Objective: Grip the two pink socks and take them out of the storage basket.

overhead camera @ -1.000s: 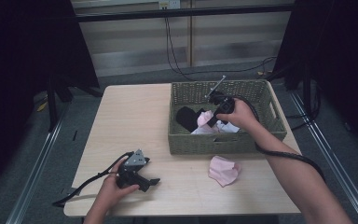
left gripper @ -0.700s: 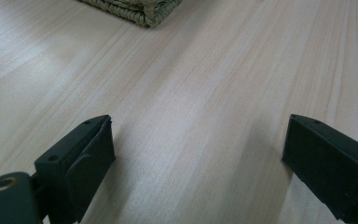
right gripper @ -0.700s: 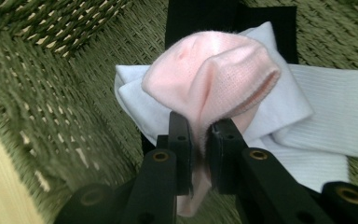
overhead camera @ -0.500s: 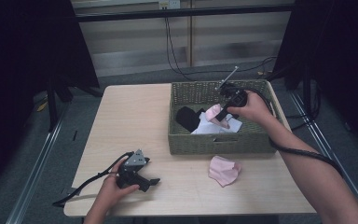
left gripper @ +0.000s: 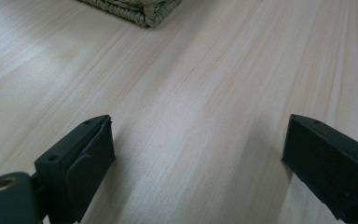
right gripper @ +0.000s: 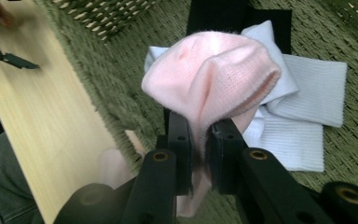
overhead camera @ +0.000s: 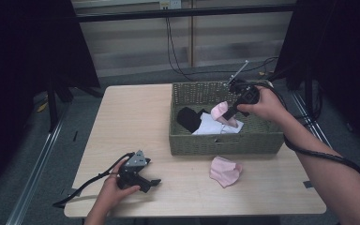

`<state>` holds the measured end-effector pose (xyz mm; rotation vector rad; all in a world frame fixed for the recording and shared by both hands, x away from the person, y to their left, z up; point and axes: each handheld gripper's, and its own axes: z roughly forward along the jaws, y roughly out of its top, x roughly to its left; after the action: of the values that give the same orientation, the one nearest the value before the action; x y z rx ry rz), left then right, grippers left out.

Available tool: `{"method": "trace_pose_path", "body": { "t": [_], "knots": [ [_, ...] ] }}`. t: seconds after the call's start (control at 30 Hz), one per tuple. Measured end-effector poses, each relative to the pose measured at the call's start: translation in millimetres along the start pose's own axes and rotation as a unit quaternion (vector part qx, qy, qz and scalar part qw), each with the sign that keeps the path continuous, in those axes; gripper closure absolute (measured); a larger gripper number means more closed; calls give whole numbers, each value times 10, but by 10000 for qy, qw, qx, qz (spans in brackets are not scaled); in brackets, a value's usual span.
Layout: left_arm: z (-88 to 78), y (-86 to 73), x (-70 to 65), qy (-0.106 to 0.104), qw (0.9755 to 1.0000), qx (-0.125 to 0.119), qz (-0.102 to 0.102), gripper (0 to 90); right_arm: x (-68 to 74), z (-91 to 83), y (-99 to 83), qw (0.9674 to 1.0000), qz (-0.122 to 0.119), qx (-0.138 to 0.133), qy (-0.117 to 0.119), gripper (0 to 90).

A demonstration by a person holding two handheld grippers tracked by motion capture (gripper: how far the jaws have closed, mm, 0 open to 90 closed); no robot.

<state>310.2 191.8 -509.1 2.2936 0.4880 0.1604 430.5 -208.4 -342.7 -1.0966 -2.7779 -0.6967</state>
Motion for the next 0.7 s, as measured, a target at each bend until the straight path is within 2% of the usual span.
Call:
{"method": "trace_pose_path", "body": {
  "t": [0.07, 0.23, 0.3, 0.33, 0.5, 0.7],
  "knots": [
    [1, 0, 0, -2, 10000, -4, 0, 82, 30, -40, -15, 10000, 0, -9, 23, 809],
    [1, 0, 0, -1, 10000, -3, 1, 82, 110, -150, -42, 9998, -181, 13, 0, 808],
    [0, 0, 0, 0, 10000, 0, 0, 82, 162, -190, -44, 9999, -167, 13, 23, 808],
    [0, 0, 0, 0, 10000, 0, 0, 82, 187, -209, -44, 9997, -242, 40, 19, 808],
    [0, 0, 0, -1, 10000, -2, 3, 82, 284, -244, -50, 9989, -434, 181, 59, 808],
    [0, 0, -1, 3, 10000, -1, -2, 82, 397, -246, -65, 9981, -570, 183, 120, 807]
  ]
}}
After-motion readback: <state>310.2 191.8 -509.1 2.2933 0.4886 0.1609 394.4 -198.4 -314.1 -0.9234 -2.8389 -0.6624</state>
